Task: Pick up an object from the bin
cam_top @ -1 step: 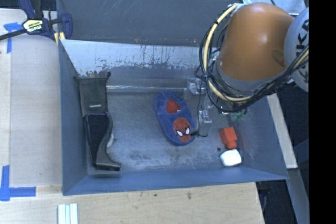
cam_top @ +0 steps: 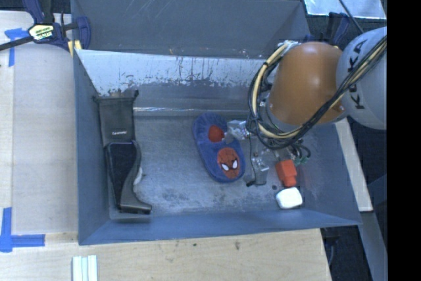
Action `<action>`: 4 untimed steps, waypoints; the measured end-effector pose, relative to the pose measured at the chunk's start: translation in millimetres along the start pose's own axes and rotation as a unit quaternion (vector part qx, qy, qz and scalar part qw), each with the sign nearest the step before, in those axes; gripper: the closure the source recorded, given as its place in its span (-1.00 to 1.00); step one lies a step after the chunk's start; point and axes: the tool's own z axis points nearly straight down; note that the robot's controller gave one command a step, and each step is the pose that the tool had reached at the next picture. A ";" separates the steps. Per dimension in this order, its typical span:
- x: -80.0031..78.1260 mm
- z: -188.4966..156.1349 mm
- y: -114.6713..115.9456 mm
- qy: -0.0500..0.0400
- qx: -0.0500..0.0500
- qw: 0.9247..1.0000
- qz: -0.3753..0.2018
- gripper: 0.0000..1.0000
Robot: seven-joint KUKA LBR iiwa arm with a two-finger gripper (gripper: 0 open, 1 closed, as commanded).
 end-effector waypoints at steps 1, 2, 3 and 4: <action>-1.5 -2.7 0.5 -0.003 0.000 1.000 0.000 1.00; -13.9 -118.4 -13.3 -0.007 0.002 1.000 -0.003 1.00; -69.0 -79.0 14.0 -0.004 0.000 0.993 -0.118 1.00; -34.3 -127.0 22.7 -0.005 0.002 0.947 -0.321 1.00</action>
Offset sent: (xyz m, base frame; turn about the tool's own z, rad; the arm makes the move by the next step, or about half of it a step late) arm 0.0000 0.0000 0.0000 0.0000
